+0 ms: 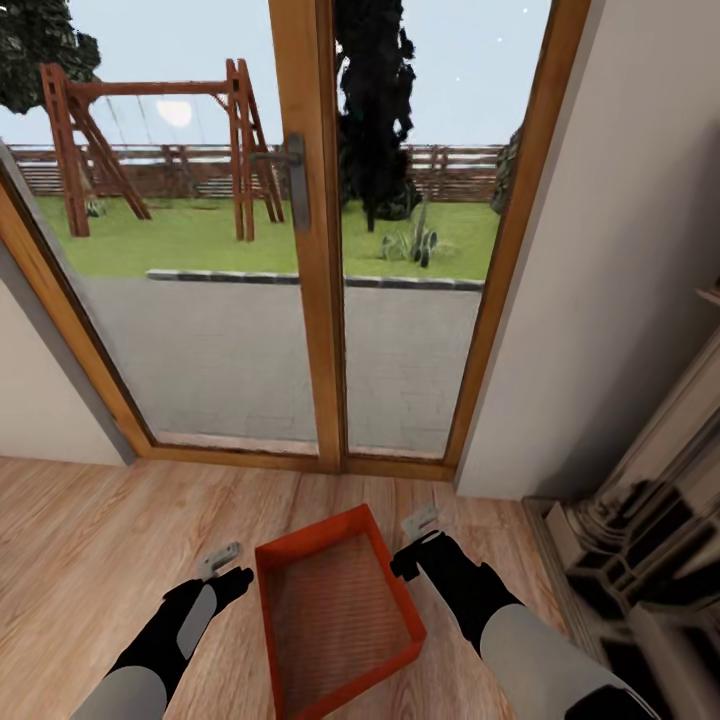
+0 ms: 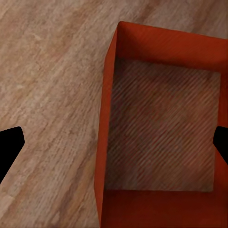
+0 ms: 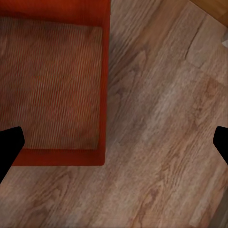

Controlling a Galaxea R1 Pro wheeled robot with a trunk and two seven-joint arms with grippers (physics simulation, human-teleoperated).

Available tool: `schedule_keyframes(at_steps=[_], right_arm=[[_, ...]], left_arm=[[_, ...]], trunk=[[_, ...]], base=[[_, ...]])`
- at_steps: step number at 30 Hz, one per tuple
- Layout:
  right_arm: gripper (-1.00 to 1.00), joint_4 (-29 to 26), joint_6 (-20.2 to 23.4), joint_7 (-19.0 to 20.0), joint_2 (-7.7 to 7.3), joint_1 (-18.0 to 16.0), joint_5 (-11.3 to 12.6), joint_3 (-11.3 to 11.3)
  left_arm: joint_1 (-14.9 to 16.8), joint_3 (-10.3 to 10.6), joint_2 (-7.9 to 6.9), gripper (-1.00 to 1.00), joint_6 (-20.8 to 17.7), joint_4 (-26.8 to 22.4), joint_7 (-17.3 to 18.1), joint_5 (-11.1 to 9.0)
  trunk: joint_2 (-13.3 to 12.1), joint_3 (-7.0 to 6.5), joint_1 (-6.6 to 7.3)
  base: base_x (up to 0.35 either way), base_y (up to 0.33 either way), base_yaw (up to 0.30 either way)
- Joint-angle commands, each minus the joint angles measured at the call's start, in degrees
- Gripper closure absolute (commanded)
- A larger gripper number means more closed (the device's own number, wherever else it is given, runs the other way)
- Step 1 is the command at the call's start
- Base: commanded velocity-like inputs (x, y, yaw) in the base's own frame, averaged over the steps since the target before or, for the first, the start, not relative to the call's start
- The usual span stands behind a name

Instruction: Move the two storage containers from the living room to the garage. In the garage, place one container on the floor and stack the other container on top of it (either order is fine).

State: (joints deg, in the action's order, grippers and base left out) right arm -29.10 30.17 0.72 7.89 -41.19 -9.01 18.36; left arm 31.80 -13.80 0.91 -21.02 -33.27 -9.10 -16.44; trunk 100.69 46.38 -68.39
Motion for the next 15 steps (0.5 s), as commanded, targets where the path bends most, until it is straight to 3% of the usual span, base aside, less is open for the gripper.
schedule_keyframes(at_steps=[1, 15], right_arm=[[-1.00, -0.09, 0.35, 0.08, -0.01, -0.03, -0.48, 0.18], [-1.00, 0.04, 0.32, 0.08, 0.49, -0.03, -0.48, 0.18]], left_arm=[[0.01, -0.17, 0.05, -1.00, -0.31, -0.13, -0.30, -0.61], [0.01, -0.17, 0.06, -1.00, -0.25, -0.04, -0.24, -0.70]], trunk=[[0.44, 0.23, -0.22], [6.06, 2.75, -3.30]], base=[[0.000, 0.000, 0.000], [0.000, 0.000, 0.000]])
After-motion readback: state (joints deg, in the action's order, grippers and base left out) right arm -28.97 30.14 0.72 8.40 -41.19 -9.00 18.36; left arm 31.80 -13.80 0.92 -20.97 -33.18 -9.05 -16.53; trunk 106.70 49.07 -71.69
